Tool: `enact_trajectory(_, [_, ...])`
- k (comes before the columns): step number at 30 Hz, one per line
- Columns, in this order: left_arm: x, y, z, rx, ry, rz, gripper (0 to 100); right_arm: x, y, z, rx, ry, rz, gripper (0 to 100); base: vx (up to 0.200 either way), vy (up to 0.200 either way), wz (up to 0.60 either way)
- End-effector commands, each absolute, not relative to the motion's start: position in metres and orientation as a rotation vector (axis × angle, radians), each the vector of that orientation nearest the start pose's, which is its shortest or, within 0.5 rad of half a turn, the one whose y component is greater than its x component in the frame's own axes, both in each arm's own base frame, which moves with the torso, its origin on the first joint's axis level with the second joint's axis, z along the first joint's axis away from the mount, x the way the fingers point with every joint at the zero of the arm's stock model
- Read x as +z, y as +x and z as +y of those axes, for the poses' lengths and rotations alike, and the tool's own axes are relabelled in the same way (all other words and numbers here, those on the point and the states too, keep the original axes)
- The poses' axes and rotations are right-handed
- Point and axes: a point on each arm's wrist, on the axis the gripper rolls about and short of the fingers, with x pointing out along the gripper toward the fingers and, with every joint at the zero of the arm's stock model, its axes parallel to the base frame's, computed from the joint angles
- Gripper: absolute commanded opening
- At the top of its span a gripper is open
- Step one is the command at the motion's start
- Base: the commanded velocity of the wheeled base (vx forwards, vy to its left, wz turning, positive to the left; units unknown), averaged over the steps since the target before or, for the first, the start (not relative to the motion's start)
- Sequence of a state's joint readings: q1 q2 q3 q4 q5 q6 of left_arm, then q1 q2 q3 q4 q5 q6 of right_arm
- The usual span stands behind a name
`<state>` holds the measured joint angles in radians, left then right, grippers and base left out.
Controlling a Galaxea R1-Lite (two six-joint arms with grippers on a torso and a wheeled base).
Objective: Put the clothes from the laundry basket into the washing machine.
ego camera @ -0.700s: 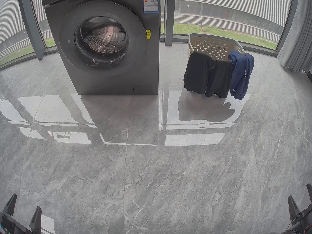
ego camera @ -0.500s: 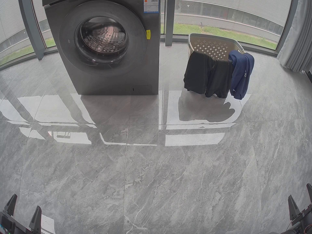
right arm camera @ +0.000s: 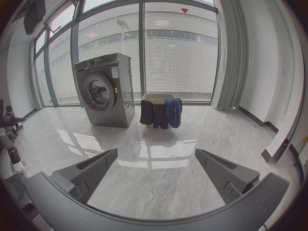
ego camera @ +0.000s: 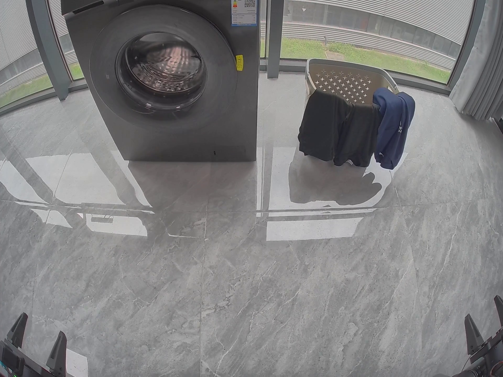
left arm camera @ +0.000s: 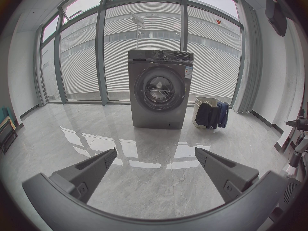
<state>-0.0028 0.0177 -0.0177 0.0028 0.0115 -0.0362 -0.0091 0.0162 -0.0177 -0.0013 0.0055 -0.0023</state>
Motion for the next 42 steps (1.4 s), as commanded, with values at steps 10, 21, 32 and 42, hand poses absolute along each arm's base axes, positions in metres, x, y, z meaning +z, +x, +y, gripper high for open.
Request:
enact_trajectory(10, [0.0762, -0.0224, 0.0003, 0.009, -0.038, 0.007, 100, 0.0757, -0.0227, 0.0004, 0.002, -0.006, 0.000, 100, 0.160, 0.000, -0.12])
enact_trajectory(21, [0.0762, -0.0226, 0.0004, 0.011, -0.038, 0.006, 100, 0.0757, -0.0227, 0.0003, -0.003, -0.003, 0.000, 100, 0.073, 0.000, -0.22])
enact_trajectory(32, [0.0762, -0.0224, 0.0004, 0.011, -0.038, 0.007, 100, 0.0757, -0.0227, 0.0004, -0.002, -0.005, 0.000, 100, 0.200, 0.000, 0.00])
enact_trajectory(42, [0.0762, -0.0226, 0.0004, 0.011, -0.040, 0.006, 100, 0.0757, -0.0227, 0.0004, 0.002, -0.006, 0.000, 100, 0.120, 0.000, 0.00])
